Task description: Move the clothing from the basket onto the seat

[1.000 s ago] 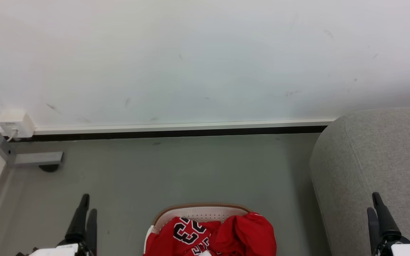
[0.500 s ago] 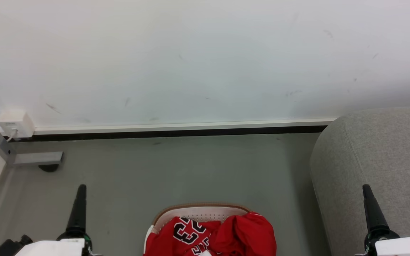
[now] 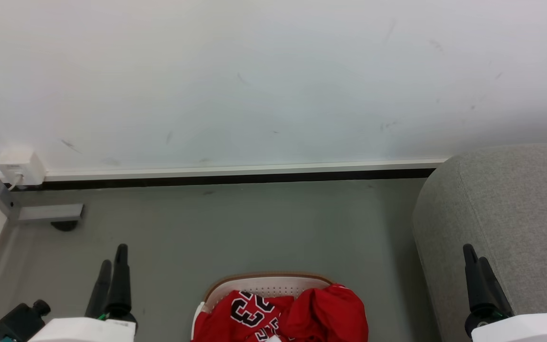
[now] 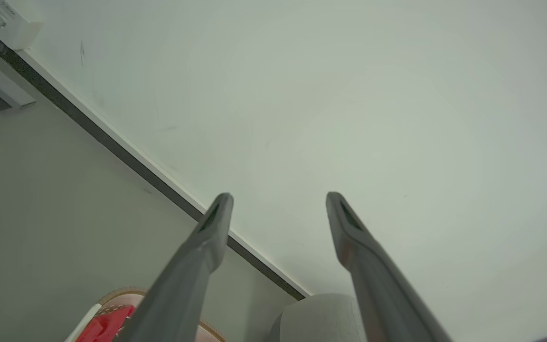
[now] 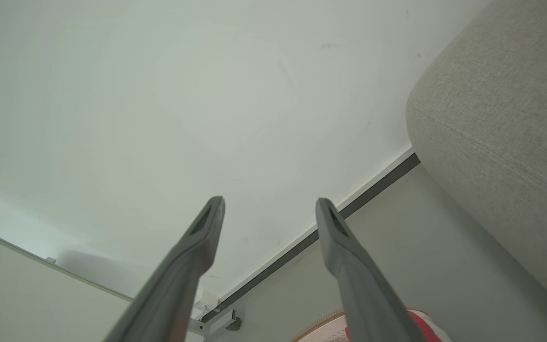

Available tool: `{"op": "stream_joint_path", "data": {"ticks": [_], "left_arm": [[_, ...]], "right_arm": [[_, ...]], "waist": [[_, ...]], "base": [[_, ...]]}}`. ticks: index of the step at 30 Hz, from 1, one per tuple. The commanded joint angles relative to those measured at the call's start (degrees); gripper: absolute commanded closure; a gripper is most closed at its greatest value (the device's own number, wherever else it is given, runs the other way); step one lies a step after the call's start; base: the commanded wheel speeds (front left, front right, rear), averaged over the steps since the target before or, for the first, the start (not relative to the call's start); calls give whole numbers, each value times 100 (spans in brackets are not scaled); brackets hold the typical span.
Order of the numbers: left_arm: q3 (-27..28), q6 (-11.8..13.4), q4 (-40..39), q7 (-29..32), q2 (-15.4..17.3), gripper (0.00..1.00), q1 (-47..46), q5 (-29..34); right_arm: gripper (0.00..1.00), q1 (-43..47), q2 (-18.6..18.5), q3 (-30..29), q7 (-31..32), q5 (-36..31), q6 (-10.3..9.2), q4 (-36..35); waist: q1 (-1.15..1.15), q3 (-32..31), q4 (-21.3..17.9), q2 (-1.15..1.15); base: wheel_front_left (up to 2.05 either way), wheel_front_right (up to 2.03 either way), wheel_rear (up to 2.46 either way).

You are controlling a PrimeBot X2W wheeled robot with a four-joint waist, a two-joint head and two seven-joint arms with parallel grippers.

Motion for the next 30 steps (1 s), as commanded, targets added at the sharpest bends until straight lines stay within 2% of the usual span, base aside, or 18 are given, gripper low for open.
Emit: {"op": "stream_joint_path", "data": {"ticks": [1,6,12,30], "left_arm": [[-9,3,-116,-69,66,0,-44,283],[-62,61,-156,-163,93,0,-25,804],[-151,118,-90,-276,158,0,2,1325],[-315,233,-143,-552,245,0,2,2418]], "right_arm": [[0,-94,-66,21,-67,-272,-4,-51],[0,-89,-49,-1,-163,-1063,-4,-9],[0,-83,4,64,-271,-1680,-5,61],[0,-160,46,185,-549,-2867,-7,317]], "waist": [[0,-1,1,0],[0,-1,3,0],[0,-5,7,0],[0,8,19,0]], "base": [[0,0,0],[0,0,0],[0,0,0],[0,0,0]]}}
